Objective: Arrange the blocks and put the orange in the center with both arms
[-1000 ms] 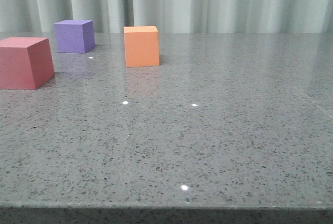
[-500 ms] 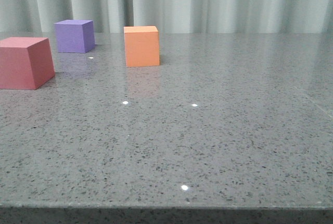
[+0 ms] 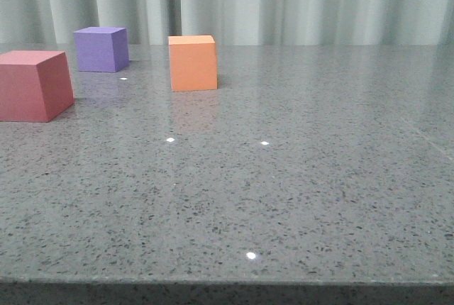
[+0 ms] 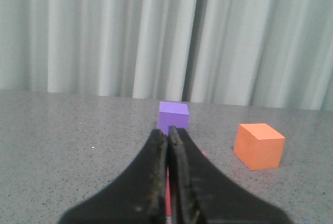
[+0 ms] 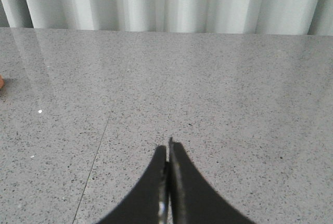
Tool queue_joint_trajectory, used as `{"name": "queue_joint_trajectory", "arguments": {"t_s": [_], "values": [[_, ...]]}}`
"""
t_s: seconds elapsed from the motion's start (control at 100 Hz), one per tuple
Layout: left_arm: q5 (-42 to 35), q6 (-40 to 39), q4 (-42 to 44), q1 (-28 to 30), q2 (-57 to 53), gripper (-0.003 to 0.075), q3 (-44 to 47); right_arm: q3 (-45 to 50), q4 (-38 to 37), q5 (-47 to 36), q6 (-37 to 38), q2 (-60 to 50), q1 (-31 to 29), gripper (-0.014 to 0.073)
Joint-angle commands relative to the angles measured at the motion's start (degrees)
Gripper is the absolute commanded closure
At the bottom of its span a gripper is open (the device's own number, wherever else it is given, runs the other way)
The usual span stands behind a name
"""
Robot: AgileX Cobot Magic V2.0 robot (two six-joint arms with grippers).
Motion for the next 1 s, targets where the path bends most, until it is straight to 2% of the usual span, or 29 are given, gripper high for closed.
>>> {"name": "queue_joint_trajectory", "arguments": {"t_s": [0.0,0.16,0.25,0.43,0.75,0.8,0.87,0.94,0.99], "values": [[4.21,0.05,-0.82,0.19,6.16,0.0741,-8.93,-1.47,-0.46,-3.91,0.02,0.7,-0.34,0.0662],[20.9,0.05,-0.57,0.19,18.18,0.0741,-24.22,-1.47,-0.46,-3.91,0.02,0.7,-0.34,0.0662],[26.08,0.05,-0.57,0.19,24.26,0.0741,-31.03,-1.47,-0.46,-3.91,0.02,0.7,-0.34,0.0662],[27.41,0.05,0.19,0.19,32.13,0.0741,-36.85,-1.47,-0.46,-3.91,0.02,0.7,-0.34,0.0662],[27.53,0.05,-1.17,0.19,38.51,0.0734,-36.96,-1.47,-0.46,-3.91,0.02,0.7,-0.34,0.0662],[27.56,0.05,-1.17,0.19,38.94,0.0703,-36.96,-1.47,-0.46,-3.91,0.02,0.7,-0.34,0.0662],[27.56,0.05,-1.17,0.19,38.95,0.061,-36.96,-1.47,-0.46,-3.91,0.02,0.7,-0.34,0.0662],[27.56,0.05,-1.17,0.19,38.95,0.047,-36.96,-1.47,-0.46,-3.91,0.02,0.7,-0.34,0.0662],[27.56,0.05,-1.17,0.19,38.95,0.0331,-36.96,-1.47,-0.46,-3.91,0.02,0.7,-0.34,0.0662]]}}
